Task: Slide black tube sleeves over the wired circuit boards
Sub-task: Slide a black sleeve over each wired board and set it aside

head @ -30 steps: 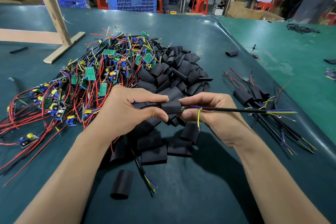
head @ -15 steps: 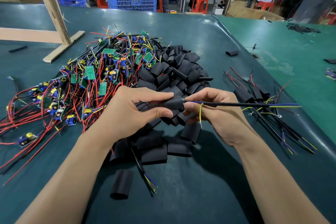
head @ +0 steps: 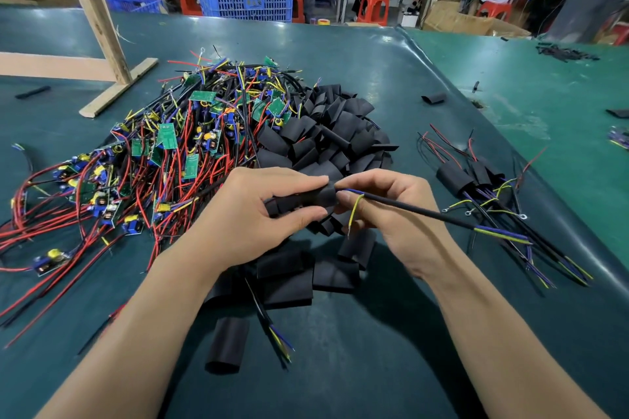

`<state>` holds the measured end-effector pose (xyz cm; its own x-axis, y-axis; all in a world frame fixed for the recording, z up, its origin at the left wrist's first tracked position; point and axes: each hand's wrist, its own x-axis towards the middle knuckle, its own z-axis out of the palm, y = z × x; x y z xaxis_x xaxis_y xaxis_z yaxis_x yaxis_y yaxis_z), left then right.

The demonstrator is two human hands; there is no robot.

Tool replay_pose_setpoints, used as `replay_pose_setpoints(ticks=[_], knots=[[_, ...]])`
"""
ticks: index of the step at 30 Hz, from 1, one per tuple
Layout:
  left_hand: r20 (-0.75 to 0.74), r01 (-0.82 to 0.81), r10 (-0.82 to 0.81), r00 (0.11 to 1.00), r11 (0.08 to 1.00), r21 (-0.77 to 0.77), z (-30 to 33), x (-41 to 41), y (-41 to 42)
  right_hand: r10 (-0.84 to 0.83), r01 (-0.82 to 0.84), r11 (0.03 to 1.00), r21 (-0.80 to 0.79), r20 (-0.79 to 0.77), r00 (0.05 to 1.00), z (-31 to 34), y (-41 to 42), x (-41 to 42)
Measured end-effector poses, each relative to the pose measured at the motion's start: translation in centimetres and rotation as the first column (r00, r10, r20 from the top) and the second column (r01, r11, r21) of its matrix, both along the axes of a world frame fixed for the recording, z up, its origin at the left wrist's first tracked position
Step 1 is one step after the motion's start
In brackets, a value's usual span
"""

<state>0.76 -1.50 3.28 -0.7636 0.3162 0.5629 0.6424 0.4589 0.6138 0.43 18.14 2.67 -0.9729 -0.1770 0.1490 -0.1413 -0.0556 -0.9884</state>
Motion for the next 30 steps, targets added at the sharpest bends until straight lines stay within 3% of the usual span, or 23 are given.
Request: replay_pose_setpoints(ticks=[12,21,30], knots=[[-0.035,-0.064,0.063,0.997,0.998,-0.009,-0.13,-0.29,-0.06,0.035,-0.036,0.997,-0.072,-0.02,0.999,-0.76,-0.66,-0.06],[-0.063,-0.057,0.054,0.997,0.997,-0.043,-0.46,-0.47,0.24,0.019,-0.013,0.993,-0.116,0.054,0.998,-0.18,-0.38,0.06],[-0.041,-0.109,0.108,0.993,0.993,-0.041,-0.54,-0.82,-0.2,0.174,-0.121,0.958,-0.259,0.194,0.965,-0.4,-0.34,-0.25]])
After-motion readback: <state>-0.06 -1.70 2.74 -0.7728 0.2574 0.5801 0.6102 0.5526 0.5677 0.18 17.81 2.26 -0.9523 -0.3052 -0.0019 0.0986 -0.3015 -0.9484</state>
